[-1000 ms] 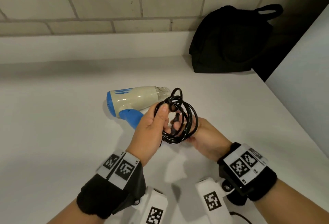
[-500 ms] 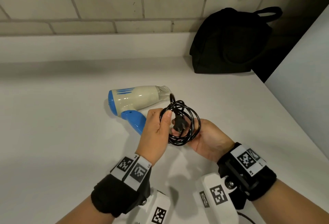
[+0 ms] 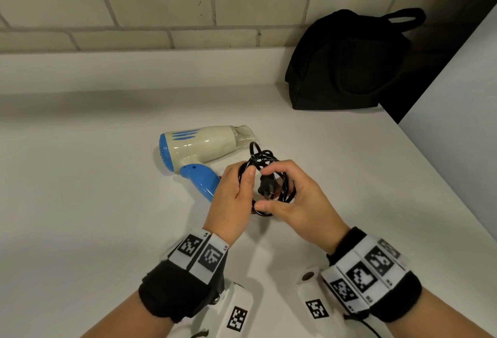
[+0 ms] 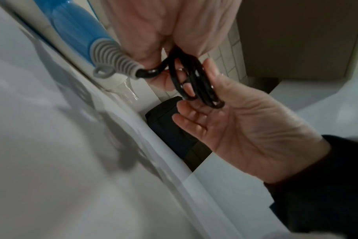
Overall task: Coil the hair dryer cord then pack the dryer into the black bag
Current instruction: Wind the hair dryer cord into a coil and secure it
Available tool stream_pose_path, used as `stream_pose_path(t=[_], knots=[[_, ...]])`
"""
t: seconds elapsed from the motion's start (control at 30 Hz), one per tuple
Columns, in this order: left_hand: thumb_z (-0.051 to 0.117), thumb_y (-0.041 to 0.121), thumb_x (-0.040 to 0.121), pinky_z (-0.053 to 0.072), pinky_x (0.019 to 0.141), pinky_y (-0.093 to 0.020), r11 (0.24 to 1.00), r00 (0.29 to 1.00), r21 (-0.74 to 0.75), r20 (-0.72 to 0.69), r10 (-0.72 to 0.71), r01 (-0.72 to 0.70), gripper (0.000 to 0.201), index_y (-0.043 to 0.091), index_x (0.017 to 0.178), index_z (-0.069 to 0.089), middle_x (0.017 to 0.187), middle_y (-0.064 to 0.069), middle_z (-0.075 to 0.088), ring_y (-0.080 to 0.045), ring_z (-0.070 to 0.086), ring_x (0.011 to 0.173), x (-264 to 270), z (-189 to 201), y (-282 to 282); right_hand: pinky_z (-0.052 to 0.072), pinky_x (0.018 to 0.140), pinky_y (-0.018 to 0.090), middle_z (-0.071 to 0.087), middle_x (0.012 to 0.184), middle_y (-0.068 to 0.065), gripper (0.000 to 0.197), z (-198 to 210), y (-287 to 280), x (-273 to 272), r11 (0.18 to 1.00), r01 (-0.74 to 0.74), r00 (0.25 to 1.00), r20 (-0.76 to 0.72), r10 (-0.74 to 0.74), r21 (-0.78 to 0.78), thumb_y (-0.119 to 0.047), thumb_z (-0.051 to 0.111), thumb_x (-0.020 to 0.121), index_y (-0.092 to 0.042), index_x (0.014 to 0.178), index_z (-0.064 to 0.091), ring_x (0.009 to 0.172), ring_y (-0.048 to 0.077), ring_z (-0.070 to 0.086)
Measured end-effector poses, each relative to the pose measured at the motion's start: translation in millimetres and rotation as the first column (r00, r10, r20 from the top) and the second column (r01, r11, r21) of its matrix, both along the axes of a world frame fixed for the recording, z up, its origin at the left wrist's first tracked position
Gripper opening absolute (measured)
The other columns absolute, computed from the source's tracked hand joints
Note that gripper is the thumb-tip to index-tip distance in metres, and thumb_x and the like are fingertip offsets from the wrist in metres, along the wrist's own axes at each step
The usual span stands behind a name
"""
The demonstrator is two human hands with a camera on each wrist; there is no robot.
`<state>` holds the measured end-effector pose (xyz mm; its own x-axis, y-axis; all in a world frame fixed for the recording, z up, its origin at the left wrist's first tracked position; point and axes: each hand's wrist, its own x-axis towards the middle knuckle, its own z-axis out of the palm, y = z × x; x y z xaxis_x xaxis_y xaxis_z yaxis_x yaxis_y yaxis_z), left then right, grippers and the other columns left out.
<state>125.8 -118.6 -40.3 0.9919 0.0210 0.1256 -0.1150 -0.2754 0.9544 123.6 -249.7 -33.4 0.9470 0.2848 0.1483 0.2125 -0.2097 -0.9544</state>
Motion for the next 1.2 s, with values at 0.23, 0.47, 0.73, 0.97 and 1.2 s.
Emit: stream_pose_path(t=[0.23,0.47,0.73,0.97,1.2], knots=[[0.041,0.024,0.091,0.035,0.072,0.001,0.998,0.997,0.026,0.053,-0.06,0.059,0.021,0.042,0.079,0.043,0.085,0.012,0.046,0.001,0.047,0.084,-1.0,-3.0,3.4,0.036,0.091,0.027,0.051,0.128,-0.003,0.036,-4.0,-5.5,0.3,0.871,0.235,0.938,0.336,-0.087,-0.432,-0.051,0.053,0.073,-0.031,0.101,0.06,0.114,0.008,0.035],[0.046,0.023,0.09,0.036,0.084,-0.007,0.978,0.992,-0.165,-0.046,0.119,-0.125,0.021,0.036,0.074,0.046,0.098,0.003,0.043,-0.001,0.046,0.088,3.7,-0.4,0.6,0.041,0.082,0.017,0.051,0.103,0.001,0.024,2.4,12.2,-24.4,0.928,0.085,0.904,0.419,0.08,-0.362,-0.031,0.049,0.084,-0.02,0.104,0.055,0.093,0.007,0.045],[0.054,0.026,0.085,0.047,0.071,-0.024,0.925,0.97,-0.354,-0.237,0.052,-0.136,0.014,0.02,0.095,0.063,0.085,-0.001,0.066,-0.013,0.062,0.077,2.9,-4.8,6.6,0.051,0.078,0.022,0.065,0.099,-0.016,0.019,26.1,2.6,-35.5,0.971,-0.083,0.993,0.104,0.061,0.226,-0.027,0.043,0.085,-0.031,0.1,0.056,0.086,0.01,0.064],[0.07,0.029,0.06,0.046,0.065,-0.023,0.873,0.963,-0.482,-0.261,-0.062,-0.074,0.011,0.021,0.064,0.063,0.054,0.01,0.065,-0.004,0.058,0.056,0.2,-7.7,8.3,0.048,0.052,0.021,0.052,0.067,-0.002,0.024,28.8,0.1,2.2,0.884,0.255,0.963,-0.184,-0.197,0.391,-0.044,0.045,0.086,-0.025,0.1,0.048,0.051,0.004,0.049],[0.067,0.018,0.068,0.046,0.055,-0.018,0.858,0.97,-0.509,-0.234,-0.064,-0.066,0.021,0.024,0.081,0.051,0.069,0.001,0.059,-0.004,0.052,0.049,1.7,-3.9,12.5,0.045,0.064,0.022,0.059,0.074,-0.003,0.03,26.5,3.3,17.3,0.985,0.17,0.98,-0.109,-0.168,0.014,-0.011,0.071,0.073,-0.024,0.091,0.051,0.066,0.007,0.055]])
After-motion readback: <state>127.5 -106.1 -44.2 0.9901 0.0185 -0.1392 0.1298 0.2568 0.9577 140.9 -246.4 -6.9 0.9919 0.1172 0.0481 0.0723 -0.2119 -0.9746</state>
